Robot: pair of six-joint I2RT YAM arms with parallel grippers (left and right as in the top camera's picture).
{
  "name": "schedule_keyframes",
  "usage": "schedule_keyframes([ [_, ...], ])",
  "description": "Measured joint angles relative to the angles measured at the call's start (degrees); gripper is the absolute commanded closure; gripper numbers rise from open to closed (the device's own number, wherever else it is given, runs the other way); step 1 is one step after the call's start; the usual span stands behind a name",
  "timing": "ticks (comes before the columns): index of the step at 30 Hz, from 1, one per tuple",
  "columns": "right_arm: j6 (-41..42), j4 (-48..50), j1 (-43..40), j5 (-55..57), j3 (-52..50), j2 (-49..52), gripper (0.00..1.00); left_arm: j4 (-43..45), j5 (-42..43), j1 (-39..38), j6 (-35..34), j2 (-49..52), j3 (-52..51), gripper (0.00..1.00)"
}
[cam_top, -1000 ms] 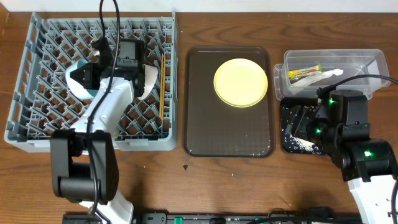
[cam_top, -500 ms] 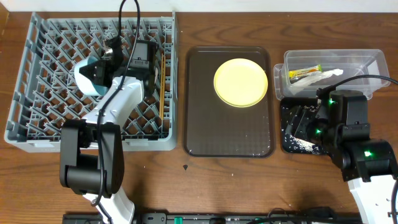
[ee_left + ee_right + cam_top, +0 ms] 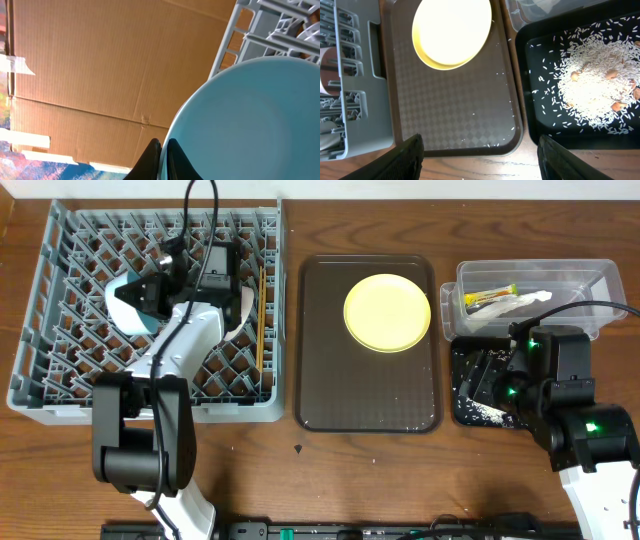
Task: Sort waste into correct bins and load items into the dishwasher
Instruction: 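Adjust the light-blue bowl upright in the rack with left gripper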
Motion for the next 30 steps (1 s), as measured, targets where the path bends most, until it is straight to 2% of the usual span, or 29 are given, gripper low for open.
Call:
schedule_keyframes([
  [15,0.0,0.11,0.0,0.0,0.02,0.0,0.29,0.24,0.72,-1.18,-0.11,0.52,-2.71,0.93],
  [22,0.0,0.11,0.0,0.0,0.02,0.0,0.29,1.49,2.4,-3.19,-0.15,0.52,-2.95,0.85],
  [30,0.0,0.02,0.0,0.0,0.02,0.0,0.29,3.54,7.54,-4.7,-0.17,0.57,-3.15,0.83],
])
